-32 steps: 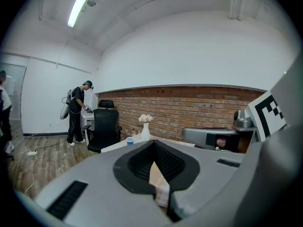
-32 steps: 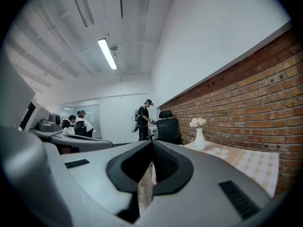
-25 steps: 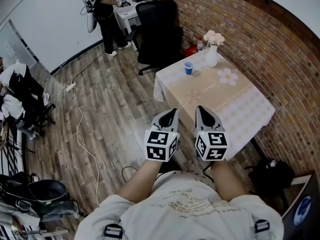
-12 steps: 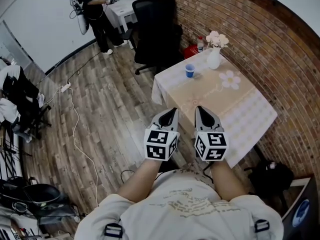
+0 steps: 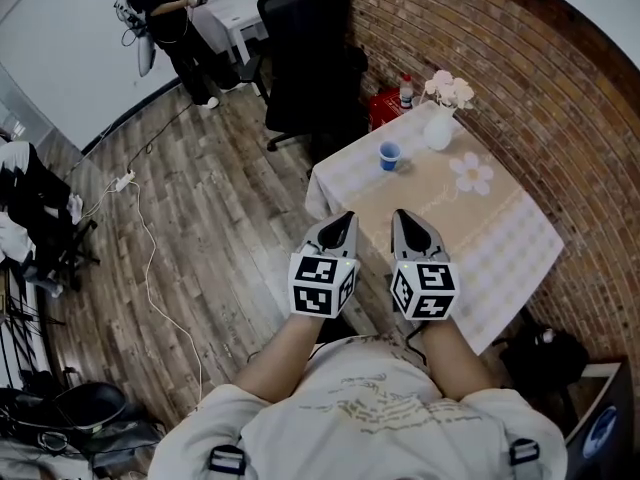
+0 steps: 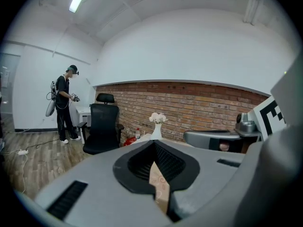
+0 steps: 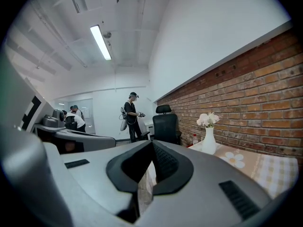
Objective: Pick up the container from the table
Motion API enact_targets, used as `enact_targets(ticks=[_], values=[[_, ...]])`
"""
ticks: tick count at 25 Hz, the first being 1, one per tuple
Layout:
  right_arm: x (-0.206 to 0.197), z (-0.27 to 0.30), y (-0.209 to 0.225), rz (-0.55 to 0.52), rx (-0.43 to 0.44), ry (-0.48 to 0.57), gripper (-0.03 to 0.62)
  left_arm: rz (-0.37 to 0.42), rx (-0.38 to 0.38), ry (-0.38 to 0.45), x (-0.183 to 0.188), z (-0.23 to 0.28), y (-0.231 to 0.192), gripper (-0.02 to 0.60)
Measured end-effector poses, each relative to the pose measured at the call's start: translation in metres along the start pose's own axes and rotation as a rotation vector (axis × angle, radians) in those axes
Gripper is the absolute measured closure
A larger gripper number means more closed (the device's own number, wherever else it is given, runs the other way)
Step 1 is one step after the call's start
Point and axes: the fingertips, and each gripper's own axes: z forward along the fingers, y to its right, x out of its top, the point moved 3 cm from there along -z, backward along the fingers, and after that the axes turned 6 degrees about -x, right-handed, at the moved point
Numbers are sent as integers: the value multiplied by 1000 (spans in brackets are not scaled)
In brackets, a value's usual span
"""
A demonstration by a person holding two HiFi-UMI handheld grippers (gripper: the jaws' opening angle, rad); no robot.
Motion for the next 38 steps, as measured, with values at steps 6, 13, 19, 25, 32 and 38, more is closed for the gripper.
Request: enact_targets(ticks=[6,13,19,25,32,38], values=[[15,57,-4,9,-31,-13,592,3,-29,-16,22,33,-46,580],[30,123,-13,21,-88,-8,592,16,-80,-25,45,71,-106,580],[28,158,-10,25,-159,-22,592,6,-143,-40,50,100,-138,580],[14,165,7,38,-214,-53,592,-16,-188,-85,37,127,-138,580],[-8,177,32,39,-228,-95,592,-32,-194,-125,20,153,-131,580],[-24,193,46,25,-192,-124,590,-34,-179,-149,10,171,-129,580]])
